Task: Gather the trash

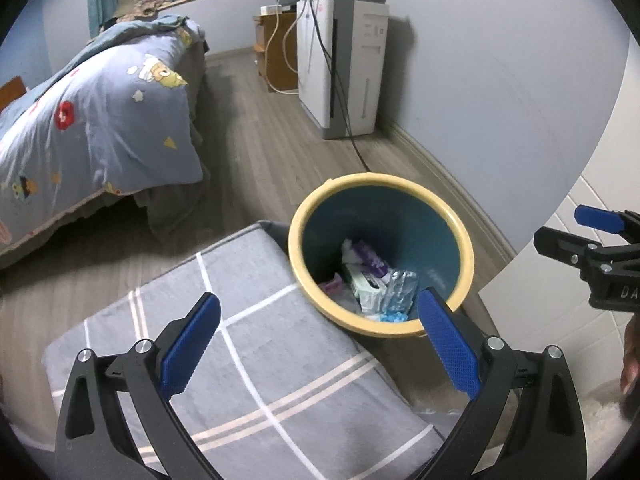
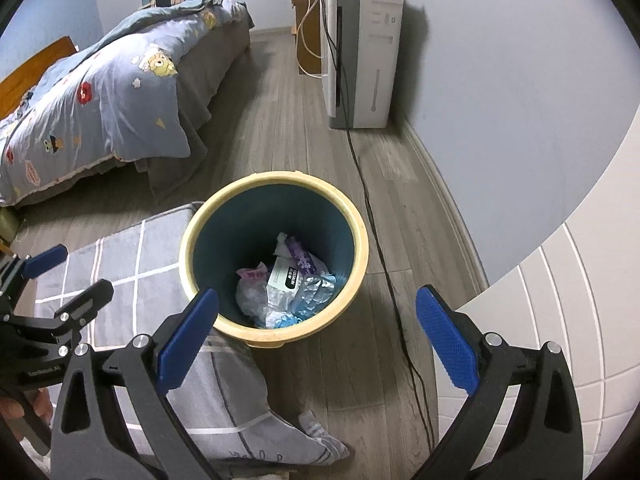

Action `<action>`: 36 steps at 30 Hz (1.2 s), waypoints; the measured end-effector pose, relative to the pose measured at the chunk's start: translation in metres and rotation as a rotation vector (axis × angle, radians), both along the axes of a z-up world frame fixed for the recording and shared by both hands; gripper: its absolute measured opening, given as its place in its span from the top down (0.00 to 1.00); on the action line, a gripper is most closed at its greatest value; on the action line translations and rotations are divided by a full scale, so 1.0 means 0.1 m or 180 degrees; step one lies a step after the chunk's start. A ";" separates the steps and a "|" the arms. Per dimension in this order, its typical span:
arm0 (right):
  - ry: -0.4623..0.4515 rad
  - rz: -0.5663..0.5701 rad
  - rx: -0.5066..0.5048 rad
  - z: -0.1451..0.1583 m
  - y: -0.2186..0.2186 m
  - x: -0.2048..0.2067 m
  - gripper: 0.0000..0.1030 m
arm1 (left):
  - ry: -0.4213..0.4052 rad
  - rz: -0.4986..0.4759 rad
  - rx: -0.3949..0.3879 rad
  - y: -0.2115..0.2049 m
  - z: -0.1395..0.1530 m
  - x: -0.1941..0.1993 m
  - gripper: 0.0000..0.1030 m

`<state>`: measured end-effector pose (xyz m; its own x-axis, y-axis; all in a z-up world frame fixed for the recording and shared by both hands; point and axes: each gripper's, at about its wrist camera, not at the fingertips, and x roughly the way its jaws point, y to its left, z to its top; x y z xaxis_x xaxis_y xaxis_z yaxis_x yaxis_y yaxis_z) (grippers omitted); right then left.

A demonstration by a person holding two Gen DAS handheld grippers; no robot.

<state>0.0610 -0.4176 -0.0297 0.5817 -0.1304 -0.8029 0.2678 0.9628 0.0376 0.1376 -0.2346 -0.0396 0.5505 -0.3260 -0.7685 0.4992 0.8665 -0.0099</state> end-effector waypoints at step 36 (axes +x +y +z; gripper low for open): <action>0.0011 -0.0081 0.0030 0.05 -0.02 0.01 0.06 | -0.0093 0.0030 0.0040 0.04 0.05 -0.04 0.05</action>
<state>0.0619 -0.4194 -0.0247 0.5754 -0.1374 -0.8062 0.2922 0.9553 0.0457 0.1334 -0.2309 -0.0343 0.5759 -0.3110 -0.7561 0.4908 0.8711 0.0155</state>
